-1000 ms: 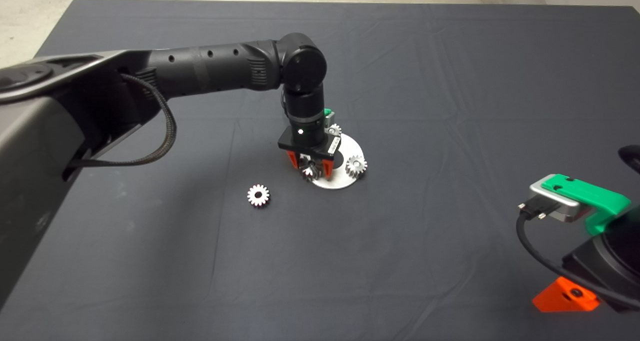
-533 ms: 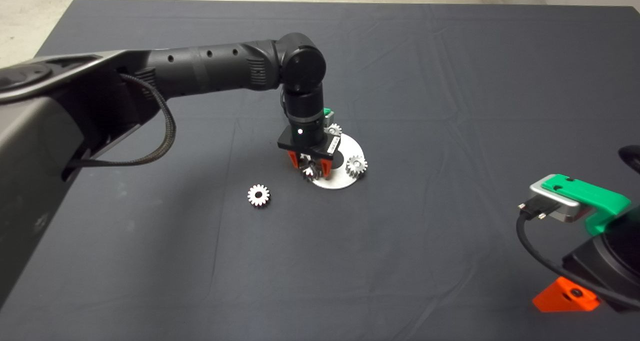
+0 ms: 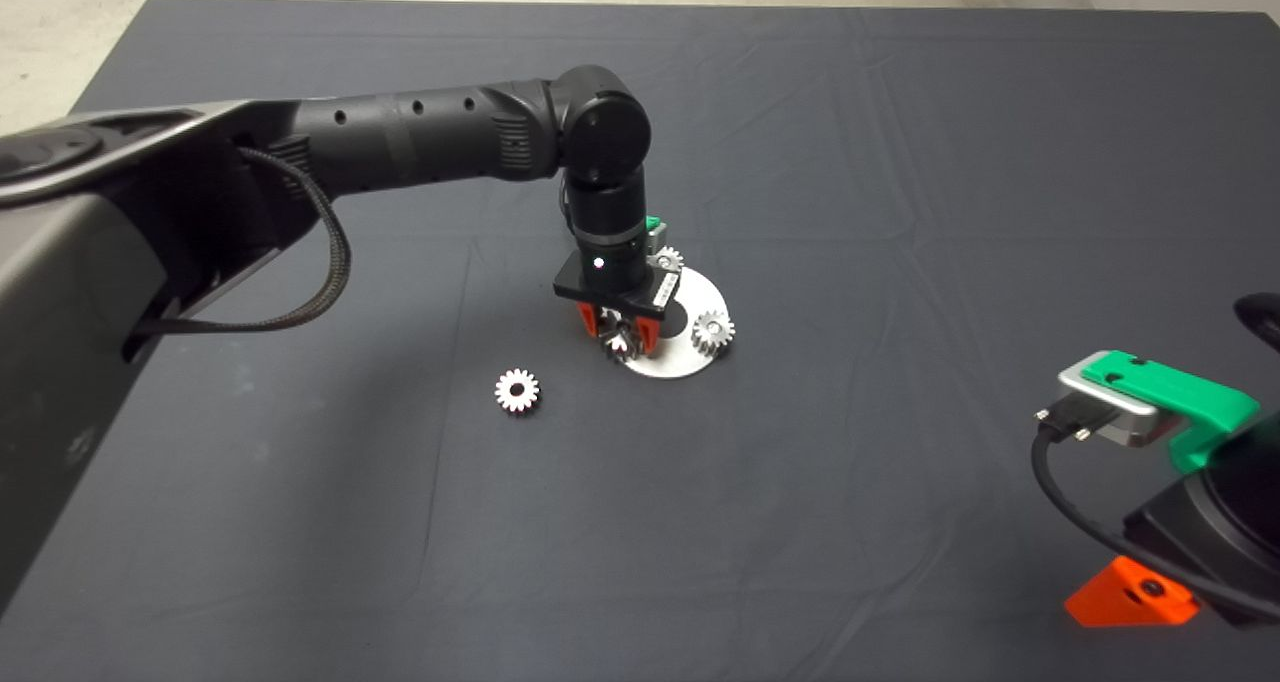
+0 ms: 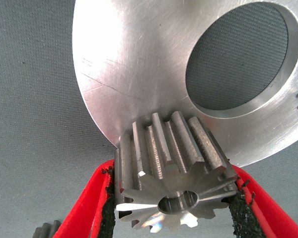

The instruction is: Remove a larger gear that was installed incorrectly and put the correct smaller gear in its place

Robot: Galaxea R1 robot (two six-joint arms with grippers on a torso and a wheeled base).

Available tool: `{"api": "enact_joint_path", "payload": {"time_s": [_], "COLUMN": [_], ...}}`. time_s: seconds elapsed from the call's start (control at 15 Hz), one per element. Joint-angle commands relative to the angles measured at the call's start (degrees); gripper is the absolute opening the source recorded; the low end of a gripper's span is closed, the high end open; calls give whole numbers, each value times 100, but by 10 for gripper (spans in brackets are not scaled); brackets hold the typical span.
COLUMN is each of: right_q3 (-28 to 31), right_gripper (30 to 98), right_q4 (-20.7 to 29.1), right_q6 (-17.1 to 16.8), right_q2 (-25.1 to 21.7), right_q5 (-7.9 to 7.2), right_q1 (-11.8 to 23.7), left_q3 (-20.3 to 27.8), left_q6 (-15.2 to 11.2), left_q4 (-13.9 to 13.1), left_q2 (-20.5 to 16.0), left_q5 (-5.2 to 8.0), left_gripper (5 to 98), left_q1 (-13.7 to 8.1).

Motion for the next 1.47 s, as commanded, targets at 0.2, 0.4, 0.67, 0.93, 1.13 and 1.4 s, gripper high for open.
{"api": "enact_joint_path", "payload": {"time_s": [0.2, 0.4, 0.67, 0.93, 1.13, 1.4], "right_q3": [24, 24, 24, 24, 24, 24], "right_gripper": [968, 968, 968, 968, 968, 968], "right_q4": [-153, -153, -144, -144, -144, -144], "right_q6": [-9, -9, -9, -9, -9, -9], "right_q2": [21, 21, 21, 21, 13, 11], "right_q5": [-587, -587, -595, -596, -596, -604], "right_q1": [64, 59, 59, 59, 8, -40], "left_q3": [358, 362, 362, 379, 423, 425], "left_q6": [-12, -106, -135, -126, -126, -126], "left_q4": [-86, -91, -88, -88, -82, -82], "left_q2": [8, -1, -27, -71, -71, -124], "left_q5": [-125, -136, -139, -130, -112, -112], "left_gripper": [455, 454, 454, 452, 451, 447], "left_q1": [-119, -128, -137, -187, -260, -401]}}
